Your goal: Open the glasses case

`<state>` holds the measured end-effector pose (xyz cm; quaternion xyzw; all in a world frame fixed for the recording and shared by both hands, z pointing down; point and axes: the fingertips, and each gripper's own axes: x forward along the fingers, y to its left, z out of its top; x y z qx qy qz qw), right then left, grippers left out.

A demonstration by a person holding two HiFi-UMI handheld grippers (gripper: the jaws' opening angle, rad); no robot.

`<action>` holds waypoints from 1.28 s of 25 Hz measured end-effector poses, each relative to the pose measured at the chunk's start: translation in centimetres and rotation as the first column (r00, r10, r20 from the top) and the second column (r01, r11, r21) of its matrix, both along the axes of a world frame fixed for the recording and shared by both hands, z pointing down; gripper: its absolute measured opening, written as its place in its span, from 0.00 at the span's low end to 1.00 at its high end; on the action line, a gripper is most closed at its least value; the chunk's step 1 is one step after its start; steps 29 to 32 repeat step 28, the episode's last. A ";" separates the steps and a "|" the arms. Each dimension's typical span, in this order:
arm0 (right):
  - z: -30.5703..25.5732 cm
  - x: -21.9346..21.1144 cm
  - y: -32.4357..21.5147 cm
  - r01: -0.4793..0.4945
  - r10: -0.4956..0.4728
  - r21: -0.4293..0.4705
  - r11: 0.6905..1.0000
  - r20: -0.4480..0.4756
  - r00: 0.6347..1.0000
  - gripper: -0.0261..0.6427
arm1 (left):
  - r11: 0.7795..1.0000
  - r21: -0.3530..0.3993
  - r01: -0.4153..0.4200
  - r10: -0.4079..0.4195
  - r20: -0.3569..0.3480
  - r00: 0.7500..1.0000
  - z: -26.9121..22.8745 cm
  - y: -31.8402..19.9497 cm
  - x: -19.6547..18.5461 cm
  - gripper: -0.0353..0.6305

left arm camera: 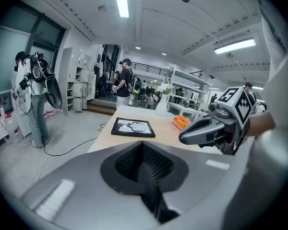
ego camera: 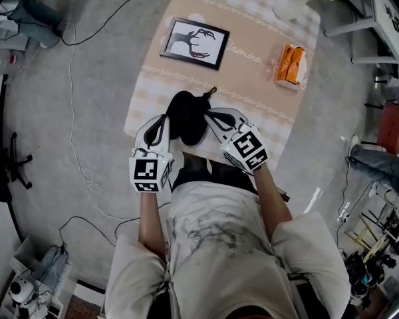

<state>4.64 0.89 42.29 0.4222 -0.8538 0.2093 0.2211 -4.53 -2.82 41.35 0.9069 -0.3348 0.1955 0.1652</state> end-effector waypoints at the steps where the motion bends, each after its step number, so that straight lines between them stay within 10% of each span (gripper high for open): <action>1: 0.0 -0.1 0.1 -0.006 0.006 0.004 1.000 0.016 1.000 0.06 | 1.000 -0.006 -0.003 0.003 -0.005 1.000 0.2 0.3 -0.1 0.06; 32: 1.4 -0.7 1.4 -0.021 0.022 -0.024 1.000 0.038 0.999 0.06 | 0.996 -0.037 -0.082 0.081 -0.030 0.996 2.0 2.8 1.0 0.06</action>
